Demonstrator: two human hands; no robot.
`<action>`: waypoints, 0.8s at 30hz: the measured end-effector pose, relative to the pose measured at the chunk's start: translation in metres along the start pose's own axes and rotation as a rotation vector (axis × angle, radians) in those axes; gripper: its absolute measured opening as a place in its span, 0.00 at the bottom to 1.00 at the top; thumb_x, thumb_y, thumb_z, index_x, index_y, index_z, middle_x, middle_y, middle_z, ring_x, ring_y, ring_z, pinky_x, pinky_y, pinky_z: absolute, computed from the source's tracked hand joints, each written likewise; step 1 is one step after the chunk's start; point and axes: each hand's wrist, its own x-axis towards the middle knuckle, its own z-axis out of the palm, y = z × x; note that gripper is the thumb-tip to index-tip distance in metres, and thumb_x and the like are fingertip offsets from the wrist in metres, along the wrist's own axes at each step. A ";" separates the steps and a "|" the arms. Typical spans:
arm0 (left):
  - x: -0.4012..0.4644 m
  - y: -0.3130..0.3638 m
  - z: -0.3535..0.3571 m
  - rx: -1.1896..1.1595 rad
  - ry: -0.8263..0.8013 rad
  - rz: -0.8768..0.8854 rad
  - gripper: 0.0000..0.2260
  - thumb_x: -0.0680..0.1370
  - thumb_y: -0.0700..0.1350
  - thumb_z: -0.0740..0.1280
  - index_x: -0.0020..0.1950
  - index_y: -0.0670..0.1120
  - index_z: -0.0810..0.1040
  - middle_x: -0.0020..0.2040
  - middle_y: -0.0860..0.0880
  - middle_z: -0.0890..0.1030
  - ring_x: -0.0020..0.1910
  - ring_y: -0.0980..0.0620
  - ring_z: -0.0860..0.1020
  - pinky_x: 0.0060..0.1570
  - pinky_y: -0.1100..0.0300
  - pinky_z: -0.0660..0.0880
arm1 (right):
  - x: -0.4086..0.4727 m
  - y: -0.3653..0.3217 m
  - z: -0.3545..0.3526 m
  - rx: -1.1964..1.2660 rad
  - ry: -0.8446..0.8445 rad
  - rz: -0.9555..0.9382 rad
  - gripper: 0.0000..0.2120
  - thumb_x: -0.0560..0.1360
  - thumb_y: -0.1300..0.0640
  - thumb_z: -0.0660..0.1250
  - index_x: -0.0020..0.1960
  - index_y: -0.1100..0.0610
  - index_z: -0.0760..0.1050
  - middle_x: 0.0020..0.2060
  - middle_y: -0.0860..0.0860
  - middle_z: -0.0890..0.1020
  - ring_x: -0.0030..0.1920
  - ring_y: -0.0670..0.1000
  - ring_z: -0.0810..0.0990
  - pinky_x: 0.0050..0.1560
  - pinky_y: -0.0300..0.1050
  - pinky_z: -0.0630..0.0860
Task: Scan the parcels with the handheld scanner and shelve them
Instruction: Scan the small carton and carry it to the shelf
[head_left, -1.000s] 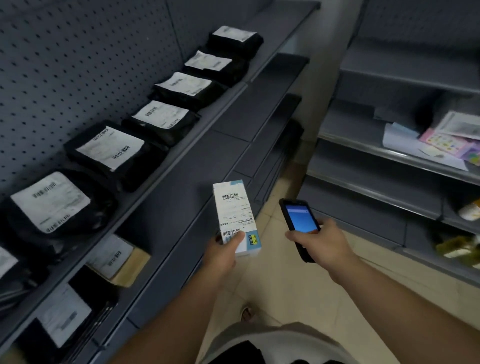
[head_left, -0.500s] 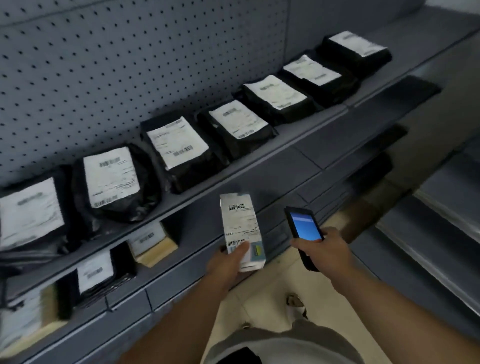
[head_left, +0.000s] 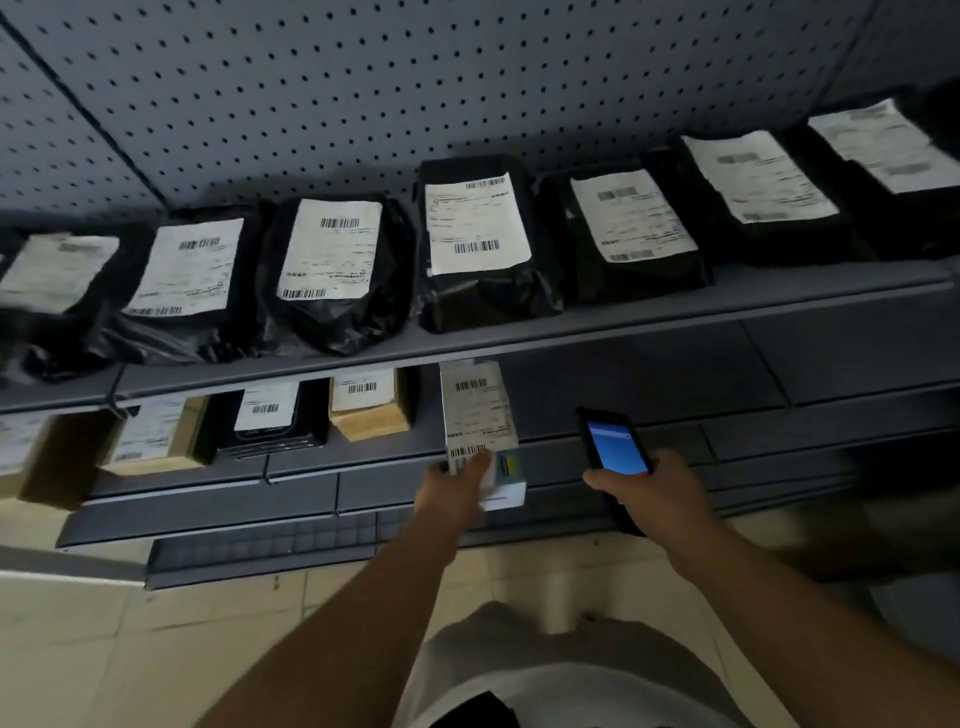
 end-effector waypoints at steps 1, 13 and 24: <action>0.007 0.002 0.000 0.000 0.013 0.007 0.19 0.78 0.59 0.75 0.60 0.48 0.78 0.52 0.47 0.84 0.50 0.45 0.85 0.56 0.42 0.84 | 0.004 -0.002 0.005 -0.008 -0.011 -0.007 0.42 0.64 0.41 0.83 0.69 0.59 0.70 0.53 0.54 0.80 0.50 0.55 0.81 0.42 0.49 0.77; 0.081 0.017 0.004 -0.004 0.111 0.091 0.23 0.76 0.64 0.74 0.62 0.51 0.76 0.55 0.48 0.81 0.55 0.45 0.81 0.61 0.43 0.82 | 0.057 0.000 0.040 -0.033 -0.053 -0.117 0.40 0.68 0.44 0.82 0.72 0.57 0.70 0.54 0.54 0.81 0.50 0.52 0.81 0.38 0.44 0.74; 0.132 0.035 0.015 0.100 0.201 0.199 0.33 0.78 0.65 0.72 0.72 0.42 0.75 0.64 0.42 0.81 0.63 0.39 0.80 0.67 0.46 0.76 | 0.097 0.001 0.053 0.034 -0.056 -0.179 0.50 0.68 0.41 0.81 0.80 0.56 0.61 0.56 0.51 0.79 0.57 0.54 0.79 0.55 0.51 0.76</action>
